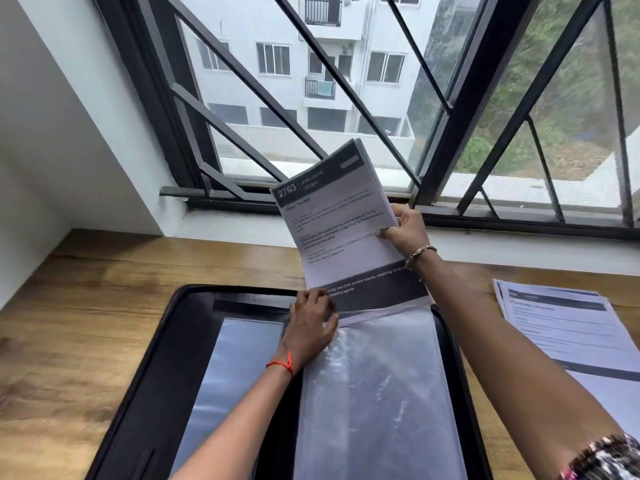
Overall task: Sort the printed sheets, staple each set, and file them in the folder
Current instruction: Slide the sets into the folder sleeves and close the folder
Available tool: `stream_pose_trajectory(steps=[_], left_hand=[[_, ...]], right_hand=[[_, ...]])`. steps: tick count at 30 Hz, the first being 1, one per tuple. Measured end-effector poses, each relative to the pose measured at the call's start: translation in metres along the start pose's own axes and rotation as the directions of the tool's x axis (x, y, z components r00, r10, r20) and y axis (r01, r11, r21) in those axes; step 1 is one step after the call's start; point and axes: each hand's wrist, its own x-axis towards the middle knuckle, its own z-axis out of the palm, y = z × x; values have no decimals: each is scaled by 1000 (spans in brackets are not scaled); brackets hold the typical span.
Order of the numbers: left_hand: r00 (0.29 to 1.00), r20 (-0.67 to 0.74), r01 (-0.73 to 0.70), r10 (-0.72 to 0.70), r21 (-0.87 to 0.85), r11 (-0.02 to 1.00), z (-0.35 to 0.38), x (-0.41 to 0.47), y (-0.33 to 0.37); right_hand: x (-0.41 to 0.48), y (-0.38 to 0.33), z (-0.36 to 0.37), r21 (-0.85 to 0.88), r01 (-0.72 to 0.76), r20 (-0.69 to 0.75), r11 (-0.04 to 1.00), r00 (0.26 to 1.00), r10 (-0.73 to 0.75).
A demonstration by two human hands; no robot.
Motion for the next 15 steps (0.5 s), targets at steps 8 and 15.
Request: stream_pose_trajectory(steps=[8, 15], left_hand=[[982, 109, -155, 153, 6, 988, 24, 8, 59], [970, -146, -214, 194, -131, 968, 40, 14, 97]], right_hand=[[-3, -2, -3, 81, -58, 3, 995, 998, 58], [-2, 6, -3, 125, -87, 26, 988, 996, 85]])
